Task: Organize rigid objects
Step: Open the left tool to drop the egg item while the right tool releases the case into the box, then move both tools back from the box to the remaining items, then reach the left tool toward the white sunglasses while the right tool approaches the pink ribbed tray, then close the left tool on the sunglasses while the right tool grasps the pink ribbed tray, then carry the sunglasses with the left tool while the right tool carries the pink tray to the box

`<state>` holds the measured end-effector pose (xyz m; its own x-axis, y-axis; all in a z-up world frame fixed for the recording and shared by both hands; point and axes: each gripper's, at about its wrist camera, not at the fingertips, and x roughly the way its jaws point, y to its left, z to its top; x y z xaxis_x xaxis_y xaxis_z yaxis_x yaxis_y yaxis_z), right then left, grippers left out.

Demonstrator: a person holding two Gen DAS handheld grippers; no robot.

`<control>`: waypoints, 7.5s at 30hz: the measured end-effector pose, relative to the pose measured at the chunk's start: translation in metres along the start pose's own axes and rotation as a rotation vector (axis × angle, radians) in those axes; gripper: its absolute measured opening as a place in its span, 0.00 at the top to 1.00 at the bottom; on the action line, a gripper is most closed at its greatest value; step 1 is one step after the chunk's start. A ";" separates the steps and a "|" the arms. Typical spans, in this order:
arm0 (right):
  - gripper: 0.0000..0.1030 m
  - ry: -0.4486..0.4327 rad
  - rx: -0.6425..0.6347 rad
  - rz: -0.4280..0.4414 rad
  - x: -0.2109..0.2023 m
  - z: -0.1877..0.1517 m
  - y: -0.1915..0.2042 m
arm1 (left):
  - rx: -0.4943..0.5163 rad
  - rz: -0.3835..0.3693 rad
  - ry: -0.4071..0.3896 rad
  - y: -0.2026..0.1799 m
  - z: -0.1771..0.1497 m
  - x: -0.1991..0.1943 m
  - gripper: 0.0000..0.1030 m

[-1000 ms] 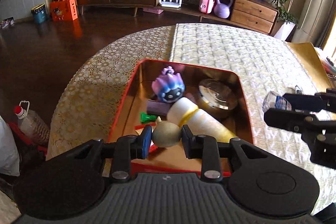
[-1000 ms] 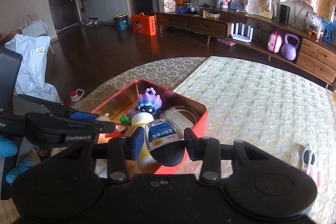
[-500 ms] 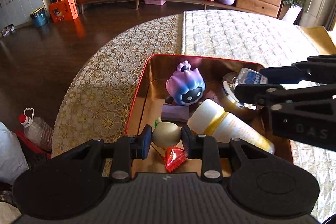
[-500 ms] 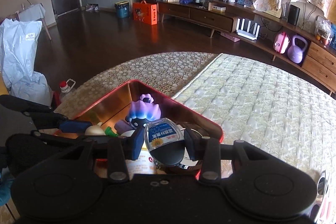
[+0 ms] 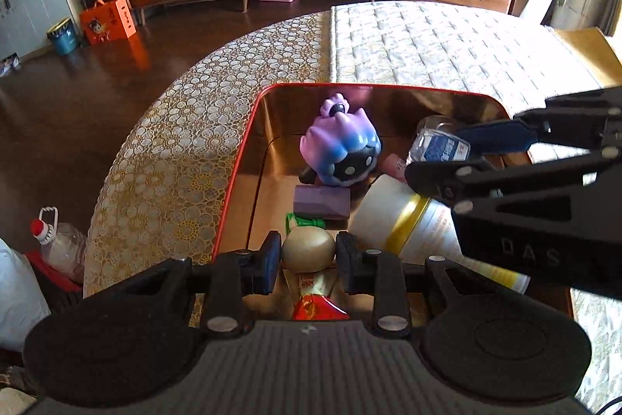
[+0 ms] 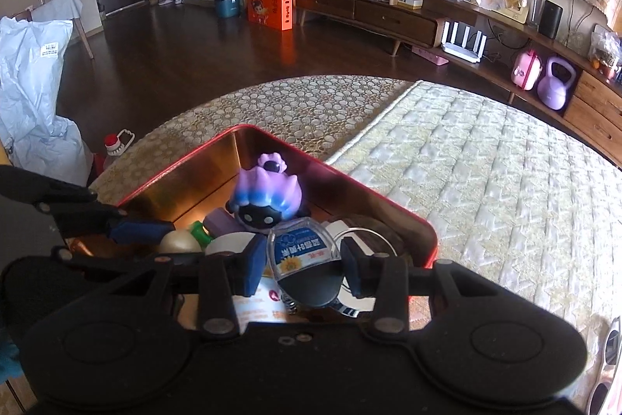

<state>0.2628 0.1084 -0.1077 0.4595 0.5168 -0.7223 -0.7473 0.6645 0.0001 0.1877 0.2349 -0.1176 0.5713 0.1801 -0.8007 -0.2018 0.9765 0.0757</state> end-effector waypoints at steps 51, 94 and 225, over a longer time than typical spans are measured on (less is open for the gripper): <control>0.14 -0.173 0.179 0.041 -0.179 -0.058 -0.023 | 0.018 -0.075 -0.104 -0.061 -0.031 -0.108 0.32; 0.09 -0.122 0.435 -0.276 -0.160 -0.164 -0.235 | 0.122 -0.243 -0.131 -0.282 0.074 -0.036 0.21; 0.61 -0.058 0.003 -0.057 -0.033 -0.008 -0.005 | -0.090 -0.005 -0.025 0.017 0.029 -0.039 0.94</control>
<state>0.2468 0.0837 -0.0895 0.5288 0.5085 -0.6796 -0.7177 0.6953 -0.0383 0.1853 0.2481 -0.0682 0.5920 0.1797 -0.7857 -0.2692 0.9629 0.0174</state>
